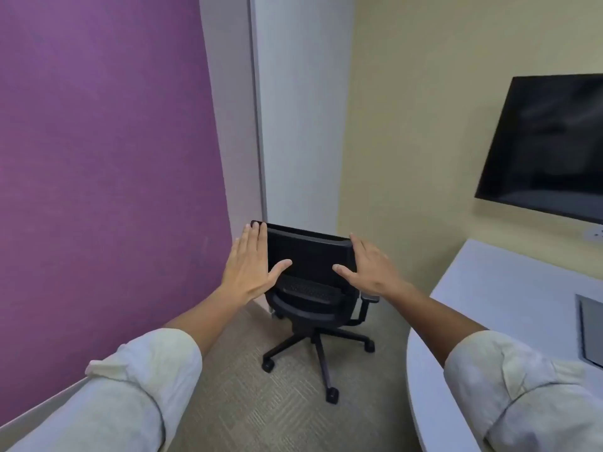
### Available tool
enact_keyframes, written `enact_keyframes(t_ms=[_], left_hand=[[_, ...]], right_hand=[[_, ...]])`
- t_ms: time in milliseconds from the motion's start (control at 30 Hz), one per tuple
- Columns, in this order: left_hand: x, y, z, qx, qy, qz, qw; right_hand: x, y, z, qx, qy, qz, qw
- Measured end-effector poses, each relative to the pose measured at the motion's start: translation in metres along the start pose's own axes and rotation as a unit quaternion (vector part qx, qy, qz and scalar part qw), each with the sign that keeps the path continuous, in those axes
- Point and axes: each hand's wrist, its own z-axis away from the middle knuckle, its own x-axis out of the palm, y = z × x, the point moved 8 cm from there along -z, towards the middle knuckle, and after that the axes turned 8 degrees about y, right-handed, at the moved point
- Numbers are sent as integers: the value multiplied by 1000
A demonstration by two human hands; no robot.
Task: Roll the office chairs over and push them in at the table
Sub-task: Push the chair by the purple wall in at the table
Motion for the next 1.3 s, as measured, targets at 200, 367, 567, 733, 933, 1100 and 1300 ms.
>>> enact_keyframes(t_ms=[200,367,567,733,933,1100,1300], left_hand=[[61,-36,-58,-6,-36,-20,999],[128,-72,-108,-10,-84,-26,996],[201,-94,-168,-13,-128,10,992],[257,-106,-206,11,-172,26,985],[295,-114,-239,171,-181,21,968],[320,-121,-255,251,-222,46,941],[328,-131,-261,322,-175,11,930]], right_hand=[[67,21,-79,30,-38,-31,998],[138,44,-142,50,-72,-38,995],[205,69,-204,17,-165,-41,985],[230,92,-231,-19,-188,57,980],[232,101,-236,18,-125,116,985],[225,103,-221,56,-82,145,984],[224,78,-207,109,-60,171,977]])
